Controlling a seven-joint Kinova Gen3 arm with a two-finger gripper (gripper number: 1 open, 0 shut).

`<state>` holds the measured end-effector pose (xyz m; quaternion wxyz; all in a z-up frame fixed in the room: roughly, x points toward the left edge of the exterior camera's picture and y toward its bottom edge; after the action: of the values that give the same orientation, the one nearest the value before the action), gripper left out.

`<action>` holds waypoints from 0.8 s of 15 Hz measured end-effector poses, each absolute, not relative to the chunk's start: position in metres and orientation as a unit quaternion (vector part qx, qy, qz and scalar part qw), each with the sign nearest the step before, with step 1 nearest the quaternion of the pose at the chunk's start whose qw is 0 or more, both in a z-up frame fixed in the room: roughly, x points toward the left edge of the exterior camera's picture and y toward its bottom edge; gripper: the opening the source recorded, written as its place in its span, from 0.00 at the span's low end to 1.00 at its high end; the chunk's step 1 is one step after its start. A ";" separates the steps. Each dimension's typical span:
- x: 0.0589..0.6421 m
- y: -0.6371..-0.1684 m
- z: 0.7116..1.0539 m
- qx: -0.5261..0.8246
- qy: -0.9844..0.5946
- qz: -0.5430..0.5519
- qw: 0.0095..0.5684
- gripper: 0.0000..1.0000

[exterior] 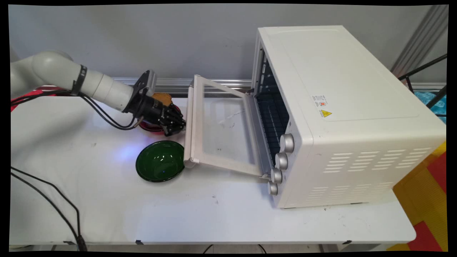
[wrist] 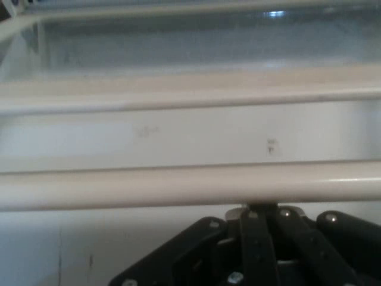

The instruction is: Close the oven

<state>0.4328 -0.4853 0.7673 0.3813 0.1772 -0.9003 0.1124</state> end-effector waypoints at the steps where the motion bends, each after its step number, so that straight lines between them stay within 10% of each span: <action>1: 0.432 -0.487 0.770 0.179 -0.898 0.112 0.386 0.00; 12: 0.405 -0.501 0.842 0.193 -0.862 0.109 0.456 0.00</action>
<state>0.4047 -0.5010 0.8425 0.4562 0.1927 -0.8619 0.1089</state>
